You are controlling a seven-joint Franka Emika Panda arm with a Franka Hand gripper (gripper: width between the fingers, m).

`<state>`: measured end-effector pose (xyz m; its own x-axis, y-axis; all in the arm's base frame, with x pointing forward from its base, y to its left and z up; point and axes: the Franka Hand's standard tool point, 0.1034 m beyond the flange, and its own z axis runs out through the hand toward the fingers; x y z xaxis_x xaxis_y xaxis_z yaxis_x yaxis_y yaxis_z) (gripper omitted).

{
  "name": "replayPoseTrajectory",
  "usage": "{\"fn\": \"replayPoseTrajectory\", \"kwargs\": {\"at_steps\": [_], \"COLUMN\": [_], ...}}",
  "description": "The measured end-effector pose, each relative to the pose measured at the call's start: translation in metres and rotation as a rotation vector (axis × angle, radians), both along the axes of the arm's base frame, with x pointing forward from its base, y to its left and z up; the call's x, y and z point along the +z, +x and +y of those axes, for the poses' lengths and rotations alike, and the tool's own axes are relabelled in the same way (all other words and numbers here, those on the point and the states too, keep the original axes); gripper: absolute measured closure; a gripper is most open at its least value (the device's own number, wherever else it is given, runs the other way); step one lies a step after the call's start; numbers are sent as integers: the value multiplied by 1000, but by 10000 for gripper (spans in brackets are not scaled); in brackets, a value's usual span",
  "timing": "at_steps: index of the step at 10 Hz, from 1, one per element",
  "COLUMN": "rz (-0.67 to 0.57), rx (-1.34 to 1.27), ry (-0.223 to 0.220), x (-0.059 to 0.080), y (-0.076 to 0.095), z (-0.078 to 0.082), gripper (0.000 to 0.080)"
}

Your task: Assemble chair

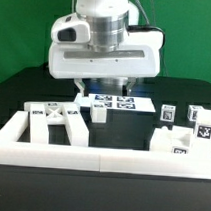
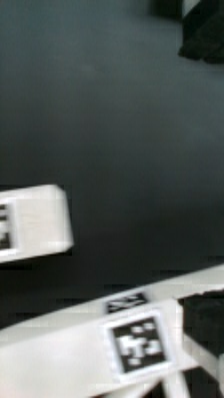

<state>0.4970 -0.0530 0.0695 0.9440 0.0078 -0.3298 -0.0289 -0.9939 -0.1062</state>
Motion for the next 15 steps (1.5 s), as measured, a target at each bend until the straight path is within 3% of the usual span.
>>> {"fn": "replayPoseTrajectory", "kwargs": {"at_steps": [3, 6, 7, 11, 12, 13, 15], "rz": [188, 350, 393, 357, 319, 311, 323], "rx": [6, 80, 89, 90, 88, 69, 53], "ry": [35, -43, -28, -39, -76, -89, -76], "x": [-1, -9, -12, -18, -25, -29, -34], "y": [-3, -9, -9, -5, -6, -15, -22], "z": [7, -3, -6, -9, -11, -10, -13], "gripper": [151, 151, 151, 151, 151, 151, 151]}}
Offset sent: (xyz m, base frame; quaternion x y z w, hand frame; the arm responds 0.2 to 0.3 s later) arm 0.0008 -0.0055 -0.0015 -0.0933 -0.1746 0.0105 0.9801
